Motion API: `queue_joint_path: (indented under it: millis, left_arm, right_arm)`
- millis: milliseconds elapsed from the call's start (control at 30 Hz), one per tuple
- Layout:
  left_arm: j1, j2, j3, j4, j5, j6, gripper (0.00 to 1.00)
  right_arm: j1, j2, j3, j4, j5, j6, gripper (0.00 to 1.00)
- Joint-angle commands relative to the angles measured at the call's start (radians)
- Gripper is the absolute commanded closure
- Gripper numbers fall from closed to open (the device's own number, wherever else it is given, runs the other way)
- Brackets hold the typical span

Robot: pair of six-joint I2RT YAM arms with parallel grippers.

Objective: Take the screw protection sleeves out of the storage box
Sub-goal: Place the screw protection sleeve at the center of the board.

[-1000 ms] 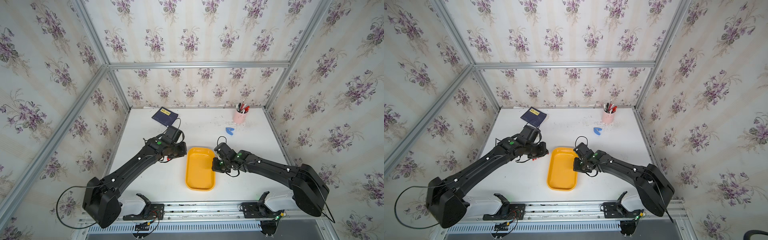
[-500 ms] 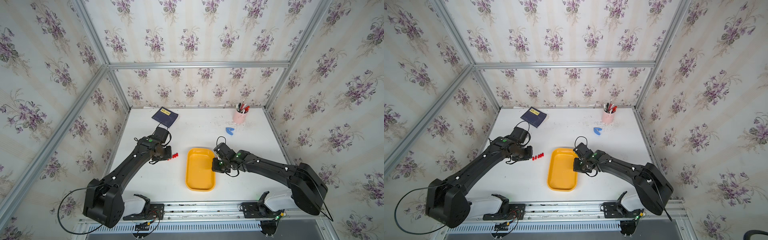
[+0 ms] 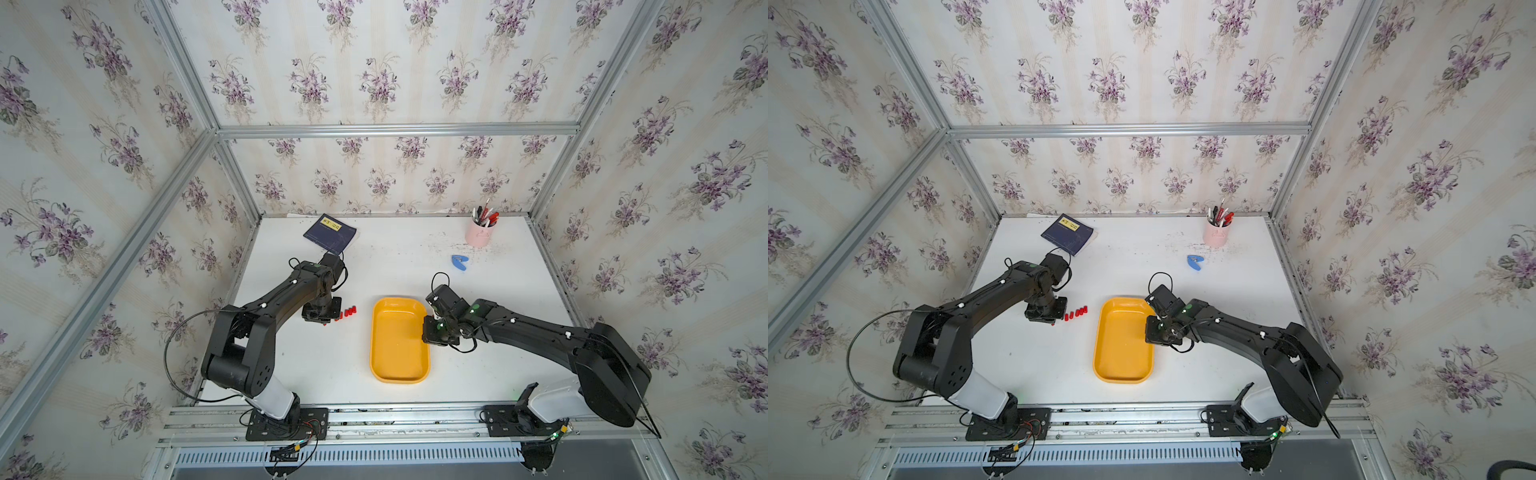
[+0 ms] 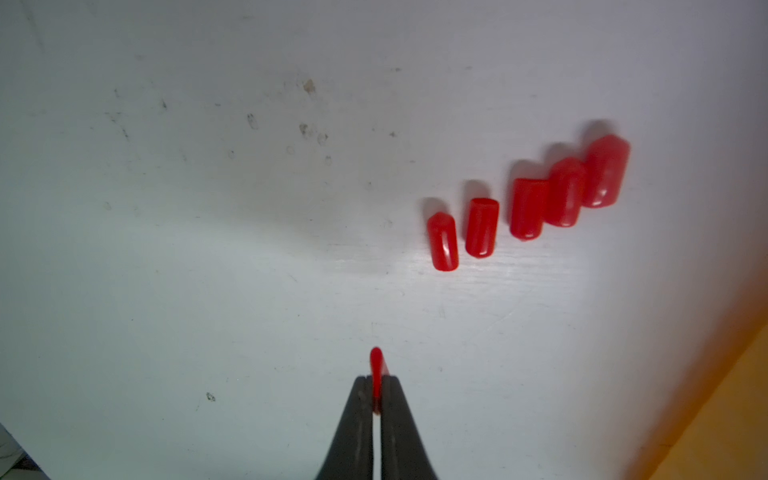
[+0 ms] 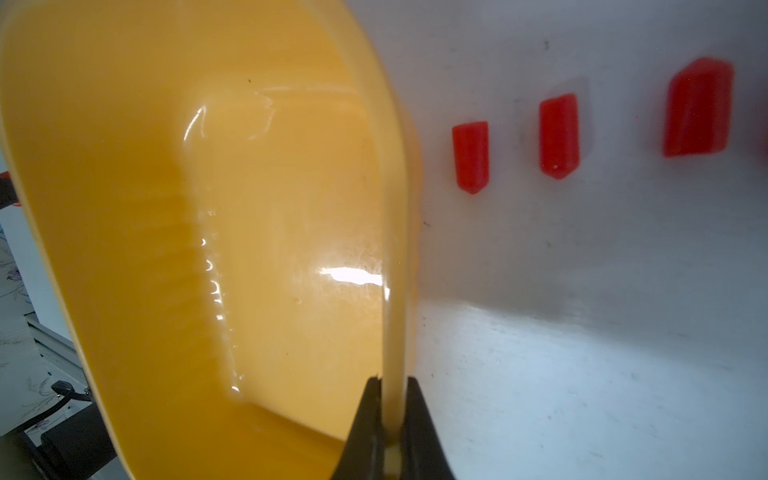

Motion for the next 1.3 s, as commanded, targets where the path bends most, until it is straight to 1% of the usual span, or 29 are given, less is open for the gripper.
queue_joint_path:
  millis: [0, 167, 267, 333, 433, 567, 700, 833, 1100, 1267]
  left_arm:
    - [-0.001, 0.025, 0.011, -0.005, -0.015, 0.014, 0.90]
    - [-0.003, 0.067, 0.009, 0.027, -0.015, -0.003, 0.89]
    - [-0.004, 0.080, 0.003, 0.061, -0.018, -0.010, 0.86]
    - [-0.004, 0.091, 0.001, 0.079, -0.018, -0.008, 0.86]
    - [-0.004, 0.096, -0.002, 0.095, -0.047, -0.016, 0.87]
    - [-0.005, 0.114, 0.005, 0.112, -0.013, -0.012, 0.87]
    - [-0.005, 0.129, 0.002, 0.118, -0.003, -0.013, 0.87]
    - [-0.005, 0.134, -0.004, 0.126, -0.003, -0.019, 0.85]
    - [-0.004, 0.099, -0.008, 0.131, 0.006, -0.031, 0.80]
    - [-0.005, 0.082, -0.018, 0.131, 0.011, -0.034, 0.78]
  right_arm:
    - [-0.001, 0.007, 0.007, 0.019, 0.003, -0.017, 1.00]
    - [-0.001, 0.016, 0.010, 0.019, -0.001, -0.022, 1.00]
    - [0.000, 0.017, 0.009, 0.020, 0.003, -0.024, 1.00]
    - [-0.001, 0.017, 0.010, 0.020, 0.002, -0.026, 1.00]
    - [-0.001, 0.021, 0.014, 0.020, 0.001, -0.027, 1.00]
    - [-0.001, 0.024, 0.016, 0.018, 0.001, -0.031, 1.00]
    - [-0.001, 0.032, 0.018, 0.018, 0.000, -0.032, 1.00]
    - [-0.001, 0.036, 0.022, 0.016, 0.000, -0.035, 1.00]
    - [-0.001, 0.036, 0.023, 0.016, 0.000, -0.035, 1.00]
    - [-0.001, 0.032, 0.023, 0.014, 0.001, -0.034, 1.00]
